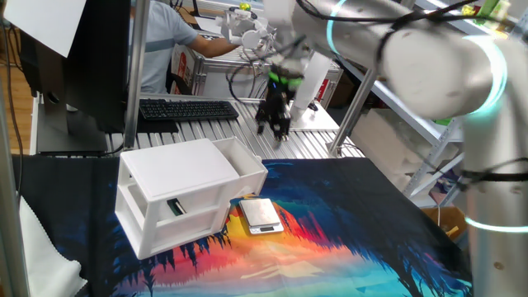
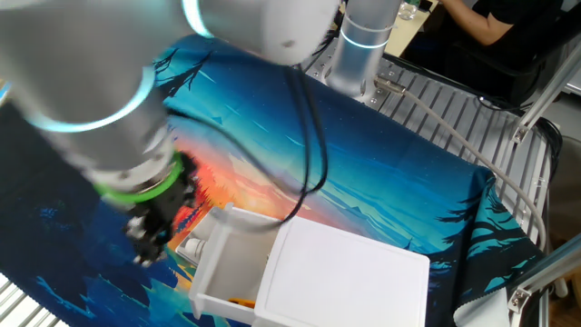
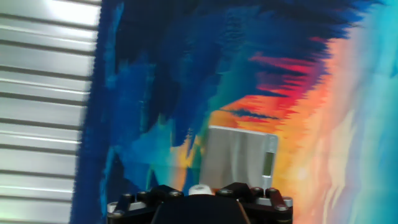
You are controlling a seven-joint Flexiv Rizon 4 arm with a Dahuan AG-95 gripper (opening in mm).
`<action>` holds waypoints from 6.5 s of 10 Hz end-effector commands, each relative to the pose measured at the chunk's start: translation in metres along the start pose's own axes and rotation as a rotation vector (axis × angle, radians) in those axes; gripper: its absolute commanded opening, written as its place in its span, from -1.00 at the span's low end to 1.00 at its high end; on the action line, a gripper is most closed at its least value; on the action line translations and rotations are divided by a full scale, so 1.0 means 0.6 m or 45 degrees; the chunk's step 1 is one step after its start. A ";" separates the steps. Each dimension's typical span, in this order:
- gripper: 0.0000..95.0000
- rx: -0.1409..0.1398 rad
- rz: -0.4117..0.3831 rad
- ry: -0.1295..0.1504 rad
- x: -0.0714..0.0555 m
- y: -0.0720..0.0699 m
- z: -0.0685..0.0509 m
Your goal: Grasp the handle and open the drawer
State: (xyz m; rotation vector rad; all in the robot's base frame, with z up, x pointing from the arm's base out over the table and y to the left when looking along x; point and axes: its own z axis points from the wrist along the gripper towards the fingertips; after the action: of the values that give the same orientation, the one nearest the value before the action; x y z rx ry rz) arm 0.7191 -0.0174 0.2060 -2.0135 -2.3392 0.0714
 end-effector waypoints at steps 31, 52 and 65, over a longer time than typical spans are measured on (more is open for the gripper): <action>0.60 0.007 -0.196 -0.021 0.016 -0.032 0.044; 0.20 -0.059 -0.187 -0.065 0.043 -0.029 0.093; -1.00 -0.074 -0.173 -0.083 0.043 -0.028 0.094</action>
State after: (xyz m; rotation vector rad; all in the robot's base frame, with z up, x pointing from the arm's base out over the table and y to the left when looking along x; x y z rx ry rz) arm 0.6956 0.0050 0.1512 -1.8974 -2.5390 0.0651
